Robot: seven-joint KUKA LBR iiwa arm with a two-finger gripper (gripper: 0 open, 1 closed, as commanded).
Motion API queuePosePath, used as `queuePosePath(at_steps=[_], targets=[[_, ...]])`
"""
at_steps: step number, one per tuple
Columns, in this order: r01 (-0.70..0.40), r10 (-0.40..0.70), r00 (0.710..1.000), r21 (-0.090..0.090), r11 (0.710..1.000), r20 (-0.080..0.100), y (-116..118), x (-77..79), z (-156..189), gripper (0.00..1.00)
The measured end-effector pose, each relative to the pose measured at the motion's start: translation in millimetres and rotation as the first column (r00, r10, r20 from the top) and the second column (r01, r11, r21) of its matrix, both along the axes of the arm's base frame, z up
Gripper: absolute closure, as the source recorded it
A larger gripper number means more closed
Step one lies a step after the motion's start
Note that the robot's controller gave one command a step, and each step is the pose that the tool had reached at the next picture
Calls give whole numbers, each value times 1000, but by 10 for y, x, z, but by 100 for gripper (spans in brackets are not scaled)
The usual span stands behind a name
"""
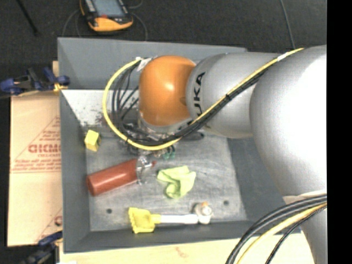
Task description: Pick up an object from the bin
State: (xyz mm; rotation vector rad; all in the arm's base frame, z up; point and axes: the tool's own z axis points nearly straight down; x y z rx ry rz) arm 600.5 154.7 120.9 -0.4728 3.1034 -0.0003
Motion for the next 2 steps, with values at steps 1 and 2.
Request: queuePosePath(at_steps=[1,2], targets=[[39,-39,999,1,999,-1,-11,-116,6,0],[-47,47,999,1,999,7,12,-108,-232,0]])
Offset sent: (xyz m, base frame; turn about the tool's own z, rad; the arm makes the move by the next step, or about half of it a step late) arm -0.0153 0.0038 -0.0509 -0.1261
